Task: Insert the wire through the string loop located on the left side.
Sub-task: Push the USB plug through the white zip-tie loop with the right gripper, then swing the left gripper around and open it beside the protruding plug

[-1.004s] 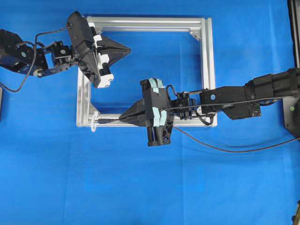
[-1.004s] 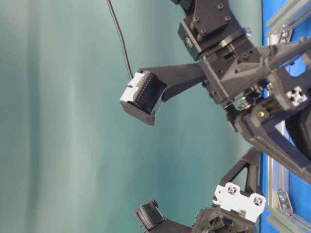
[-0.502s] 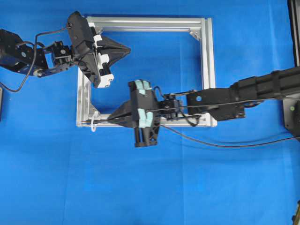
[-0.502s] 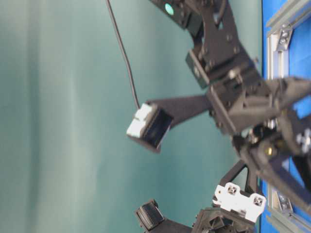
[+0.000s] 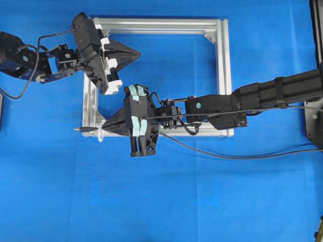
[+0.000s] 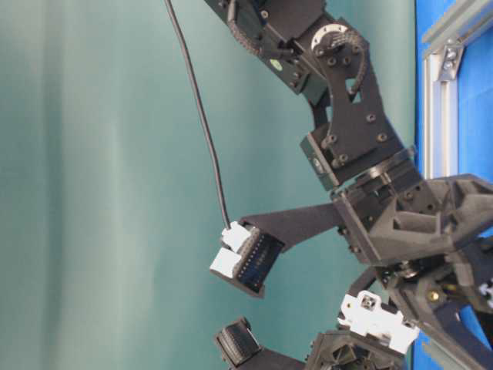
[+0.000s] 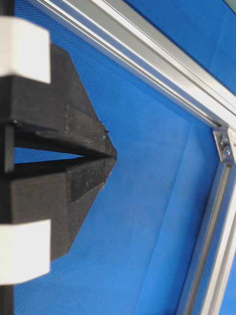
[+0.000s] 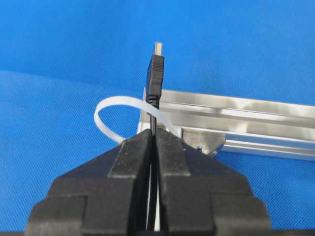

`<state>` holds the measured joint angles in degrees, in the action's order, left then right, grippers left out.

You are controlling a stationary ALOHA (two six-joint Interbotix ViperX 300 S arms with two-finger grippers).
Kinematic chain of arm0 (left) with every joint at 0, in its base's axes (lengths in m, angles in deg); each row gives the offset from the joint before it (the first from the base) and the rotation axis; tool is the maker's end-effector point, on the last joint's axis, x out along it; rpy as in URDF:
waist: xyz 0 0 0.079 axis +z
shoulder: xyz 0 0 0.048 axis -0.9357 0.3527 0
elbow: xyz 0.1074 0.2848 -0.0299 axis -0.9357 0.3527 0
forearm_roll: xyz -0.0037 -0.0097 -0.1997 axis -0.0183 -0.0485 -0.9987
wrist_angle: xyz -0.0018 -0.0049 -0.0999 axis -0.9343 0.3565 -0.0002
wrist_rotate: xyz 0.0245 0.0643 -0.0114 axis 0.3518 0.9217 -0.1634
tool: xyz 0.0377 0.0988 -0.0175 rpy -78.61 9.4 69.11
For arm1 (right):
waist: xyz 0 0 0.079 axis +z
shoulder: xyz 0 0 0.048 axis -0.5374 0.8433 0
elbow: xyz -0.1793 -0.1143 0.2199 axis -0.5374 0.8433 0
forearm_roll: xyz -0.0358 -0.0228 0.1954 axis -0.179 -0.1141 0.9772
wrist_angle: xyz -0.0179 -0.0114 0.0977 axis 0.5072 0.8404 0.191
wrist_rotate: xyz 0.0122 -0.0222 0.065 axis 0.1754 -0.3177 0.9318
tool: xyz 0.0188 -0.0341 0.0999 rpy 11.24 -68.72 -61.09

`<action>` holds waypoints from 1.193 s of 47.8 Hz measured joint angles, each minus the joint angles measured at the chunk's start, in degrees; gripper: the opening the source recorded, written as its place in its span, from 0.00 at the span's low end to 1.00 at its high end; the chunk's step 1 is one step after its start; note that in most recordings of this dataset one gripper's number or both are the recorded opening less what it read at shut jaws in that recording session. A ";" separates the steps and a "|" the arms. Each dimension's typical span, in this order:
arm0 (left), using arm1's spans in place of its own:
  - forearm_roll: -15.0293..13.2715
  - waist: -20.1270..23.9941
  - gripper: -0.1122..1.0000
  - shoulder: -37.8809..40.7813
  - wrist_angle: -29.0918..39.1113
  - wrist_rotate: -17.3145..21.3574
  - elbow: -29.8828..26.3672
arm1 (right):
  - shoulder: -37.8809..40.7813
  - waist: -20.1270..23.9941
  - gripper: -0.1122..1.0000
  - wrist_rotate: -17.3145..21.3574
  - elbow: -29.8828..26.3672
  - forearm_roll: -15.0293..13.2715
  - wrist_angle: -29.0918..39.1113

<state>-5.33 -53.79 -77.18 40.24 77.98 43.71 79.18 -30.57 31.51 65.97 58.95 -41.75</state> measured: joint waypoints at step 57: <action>0.00 -0.88 0.10 -14.50 -4.13 -0.26 19.60 | 0.09 0.00 0.10 -0.09 -0.09 0.00 0.00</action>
<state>-5.33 -54.67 -91.68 36.11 77.72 63.31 79.26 -30.57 31.42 65.88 58.95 -41.75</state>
